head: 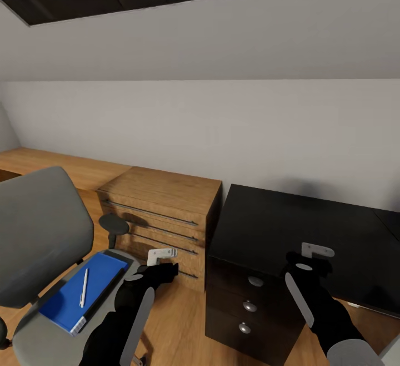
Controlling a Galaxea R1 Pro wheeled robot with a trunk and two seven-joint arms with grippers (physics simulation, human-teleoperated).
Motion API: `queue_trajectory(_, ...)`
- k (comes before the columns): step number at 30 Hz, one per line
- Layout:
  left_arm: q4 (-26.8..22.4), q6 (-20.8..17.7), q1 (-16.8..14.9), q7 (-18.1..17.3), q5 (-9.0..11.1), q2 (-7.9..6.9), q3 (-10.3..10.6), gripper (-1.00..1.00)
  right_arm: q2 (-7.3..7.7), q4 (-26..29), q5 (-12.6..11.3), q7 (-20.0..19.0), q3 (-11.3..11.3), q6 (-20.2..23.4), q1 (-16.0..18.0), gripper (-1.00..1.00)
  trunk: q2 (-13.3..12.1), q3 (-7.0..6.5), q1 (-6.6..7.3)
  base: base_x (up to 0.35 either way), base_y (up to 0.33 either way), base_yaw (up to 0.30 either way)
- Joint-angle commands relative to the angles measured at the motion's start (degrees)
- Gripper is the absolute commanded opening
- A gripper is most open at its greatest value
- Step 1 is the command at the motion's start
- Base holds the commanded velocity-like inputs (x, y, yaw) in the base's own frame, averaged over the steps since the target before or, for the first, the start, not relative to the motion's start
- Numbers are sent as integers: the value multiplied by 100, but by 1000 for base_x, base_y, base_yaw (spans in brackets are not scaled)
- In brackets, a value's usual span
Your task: In the bedroom, organize the workspace by keeping the computer under the desk, ensuring the monitor is on the desk, placing the keyboard on the desk next to the monitor, placing the mouse on the desk next to the keyboard, moving the folder from the swivel chair onto the desk next to the mouse, stacking the notebook on top of the folder with the pen on top of the notebook, and positioning the swivel chair next to the desk.
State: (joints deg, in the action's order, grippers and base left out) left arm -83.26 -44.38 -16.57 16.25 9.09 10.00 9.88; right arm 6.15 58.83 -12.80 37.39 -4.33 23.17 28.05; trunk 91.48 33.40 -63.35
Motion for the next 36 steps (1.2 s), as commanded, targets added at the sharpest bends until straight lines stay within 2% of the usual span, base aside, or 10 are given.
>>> queue_trajectory(1,-6,-18,-4,53,59,0,5,100,9,-62,-38,44,-13,30,29,100,3,6,0,0,0,0)
queue_trajectory(13,3,-18,-4,45,66,0,5,100,9,-411,-41,32,189,35,199,100,3,6,0,0,0,0)
queue_trajectory(36,3,-18,-4,44,67,0,5,100,0,-523,-47,35,195,44,271,100,3,6,0,27,0,0)
